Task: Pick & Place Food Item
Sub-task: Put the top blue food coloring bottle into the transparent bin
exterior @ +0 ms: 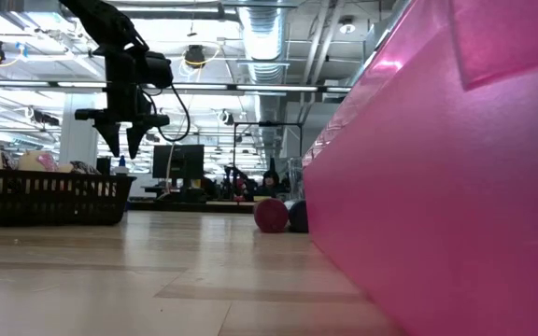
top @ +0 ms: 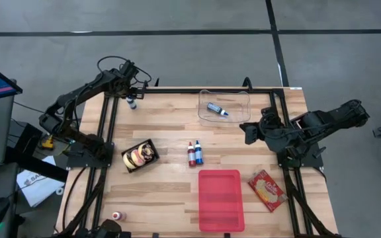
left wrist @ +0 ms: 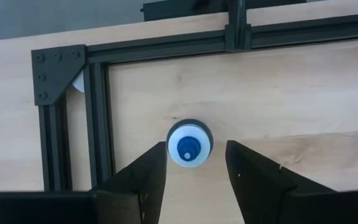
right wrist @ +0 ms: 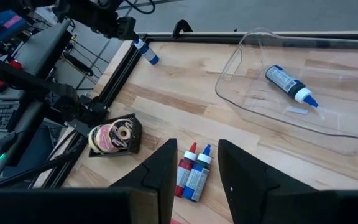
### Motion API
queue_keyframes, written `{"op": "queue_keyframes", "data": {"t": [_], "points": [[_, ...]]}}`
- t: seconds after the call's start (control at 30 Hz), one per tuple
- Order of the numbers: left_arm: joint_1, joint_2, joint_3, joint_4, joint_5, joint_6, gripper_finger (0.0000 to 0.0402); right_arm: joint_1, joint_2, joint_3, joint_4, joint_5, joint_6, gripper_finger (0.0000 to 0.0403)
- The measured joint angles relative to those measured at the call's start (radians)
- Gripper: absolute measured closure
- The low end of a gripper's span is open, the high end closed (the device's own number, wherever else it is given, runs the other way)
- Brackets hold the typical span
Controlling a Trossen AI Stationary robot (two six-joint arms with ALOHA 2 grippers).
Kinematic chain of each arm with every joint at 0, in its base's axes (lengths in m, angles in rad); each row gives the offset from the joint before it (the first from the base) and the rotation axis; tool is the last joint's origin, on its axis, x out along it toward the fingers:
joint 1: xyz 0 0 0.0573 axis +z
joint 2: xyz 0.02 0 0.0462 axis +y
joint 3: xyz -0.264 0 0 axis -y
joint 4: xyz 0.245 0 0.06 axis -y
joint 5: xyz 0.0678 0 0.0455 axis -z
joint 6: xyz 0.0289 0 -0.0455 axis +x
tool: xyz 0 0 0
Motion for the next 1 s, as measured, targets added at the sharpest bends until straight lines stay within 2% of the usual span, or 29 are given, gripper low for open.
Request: {"op": "queue_keyframes", "data": {"t": [0.33, 1.0], "points": [[0.002, 0.001, -0.08, 0.055, 0.019, -0.003, 0.0243, 0.007, 0.0, 0.0, 0.004, 0.0, 0.0, 0.0293], [0.022, 0.001, -0.083, 0.099, 0.027, 0.005, 0.024, 0.012, 0.0, 0.0, 0.004, 0.0, 0.018, 0.0293]]}}
